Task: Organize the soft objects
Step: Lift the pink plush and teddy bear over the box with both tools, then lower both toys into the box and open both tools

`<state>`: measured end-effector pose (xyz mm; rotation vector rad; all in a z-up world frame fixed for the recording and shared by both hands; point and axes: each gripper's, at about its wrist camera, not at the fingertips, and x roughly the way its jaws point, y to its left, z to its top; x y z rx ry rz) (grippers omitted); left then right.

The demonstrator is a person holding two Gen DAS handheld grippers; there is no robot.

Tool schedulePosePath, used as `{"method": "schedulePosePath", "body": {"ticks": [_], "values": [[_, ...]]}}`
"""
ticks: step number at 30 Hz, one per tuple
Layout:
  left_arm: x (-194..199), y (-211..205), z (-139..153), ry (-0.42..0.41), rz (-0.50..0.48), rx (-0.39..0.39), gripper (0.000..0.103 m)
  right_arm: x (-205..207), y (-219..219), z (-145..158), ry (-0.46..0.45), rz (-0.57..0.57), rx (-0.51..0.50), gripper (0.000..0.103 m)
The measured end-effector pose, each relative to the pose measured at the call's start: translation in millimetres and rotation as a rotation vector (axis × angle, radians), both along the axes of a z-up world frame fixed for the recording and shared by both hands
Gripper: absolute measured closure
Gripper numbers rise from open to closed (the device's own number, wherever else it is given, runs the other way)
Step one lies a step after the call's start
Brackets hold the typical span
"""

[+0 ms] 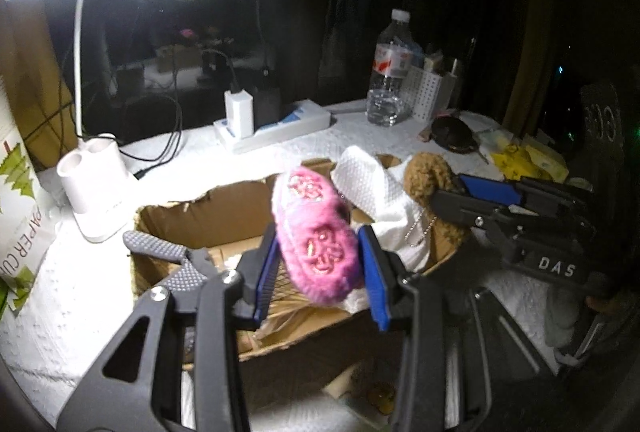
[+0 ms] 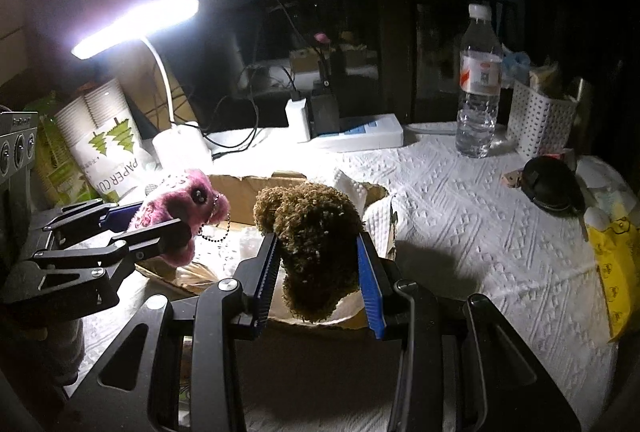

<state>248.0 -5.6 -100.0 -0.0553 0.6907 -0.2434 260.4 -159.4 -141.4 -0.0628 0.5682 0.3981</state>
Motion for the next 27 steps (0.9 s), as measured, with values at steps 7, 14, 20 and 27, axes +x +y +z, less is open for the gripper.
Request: {"method": "schedulePosePath", "body": {"ticks": [7, 14, 20, 27], "values": [[12.5, -7.0, -16.2, 0.043, -0.01, 0.007, 0.063, 15.0, -1.0, -14.8, 0.039, -0.001, 0.006, 0.063], [22.0, -9.0, -34.9, 0.103, -0.002, 0.016, 0.063, 23.6, 0.0, -29.5, 0.075, -0.002, -0.003, 0.062], [23.9, -7.7, -35.7, 0.119, 0.005, 0.015, 0.062, 25.0, 2.5, -31.3, 0.083, 0.003, -0.012, 0.058], [18.3, -3.0, -28.9, 0.107, 0.025, 0.011, 0.053, 18.8, 4.7, -27.2, 0.077, -0.007, -0.017, 0.052]]}}
